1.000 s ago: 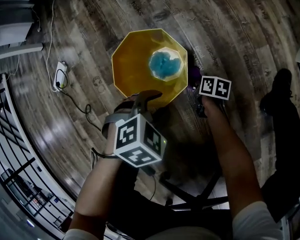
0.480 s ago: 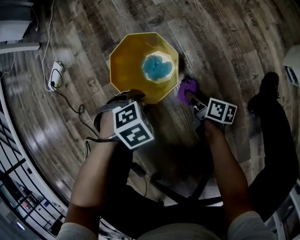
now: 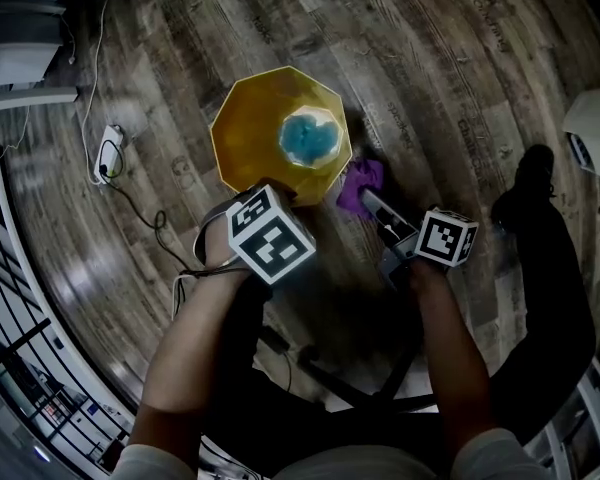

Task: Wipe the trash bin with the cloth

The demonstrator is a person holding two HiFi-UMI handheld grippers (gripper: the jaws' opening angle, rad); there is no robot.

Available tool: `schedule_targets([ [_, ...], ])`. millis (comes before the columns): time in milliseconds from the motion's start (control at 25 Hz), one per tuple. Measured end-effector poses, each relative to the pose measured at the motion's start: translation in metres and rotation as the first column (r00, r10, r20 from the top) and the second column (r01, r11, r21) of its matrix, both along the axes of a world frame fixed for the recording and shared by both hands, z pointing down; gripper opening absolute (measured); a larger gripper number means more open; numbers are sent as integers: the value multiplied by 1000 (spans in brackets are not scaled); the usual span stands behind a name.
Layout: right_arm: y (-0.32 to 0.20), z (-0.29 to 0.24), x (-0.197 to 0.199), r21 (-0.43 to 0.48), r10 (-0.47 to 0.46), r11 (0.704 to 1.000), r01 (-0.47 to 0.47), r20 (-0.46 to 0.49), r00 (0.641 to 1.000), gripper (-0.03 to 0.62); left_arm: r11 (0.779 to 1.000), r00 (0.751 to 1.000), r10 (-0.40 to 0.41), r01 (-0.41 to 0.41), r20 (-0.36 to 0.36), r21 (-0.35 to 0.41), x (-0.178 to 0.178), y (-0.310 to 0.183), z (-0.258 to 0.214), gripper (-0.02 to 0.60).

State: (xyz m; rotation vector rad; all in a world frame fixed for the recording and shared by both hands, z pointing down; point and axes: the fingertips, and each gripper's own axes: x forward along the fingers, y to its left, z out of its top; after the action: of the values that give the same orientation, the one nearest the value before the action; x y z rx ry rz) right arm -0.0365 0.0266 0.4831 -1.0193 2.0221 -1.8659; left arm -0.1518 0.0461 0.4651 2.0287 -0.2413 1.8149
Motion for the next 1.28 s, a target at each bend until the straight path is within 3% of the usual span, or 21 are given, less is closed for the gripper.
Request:
schedule_targets([
  [200,-11,-41,-8,103,-4,995,-3,70,998,161,998,998,-65,65,-13,-27,13,-1,-1,57],
  [480,-26,-21,-8,72,41,996,-48,90,995,161,999,997,41,-41,-64,3,30,1,-3,28],
  [880,-44,24,-12,44,-97,994,101,-74,993,161,999,991,50,-50,-125,-1,35,1,-7,29],
  [1280,-47,122,-17,-147,-175,979,145,-219,960,161,999,988,34,-35,-151,-6,38,1,-9,31],
])
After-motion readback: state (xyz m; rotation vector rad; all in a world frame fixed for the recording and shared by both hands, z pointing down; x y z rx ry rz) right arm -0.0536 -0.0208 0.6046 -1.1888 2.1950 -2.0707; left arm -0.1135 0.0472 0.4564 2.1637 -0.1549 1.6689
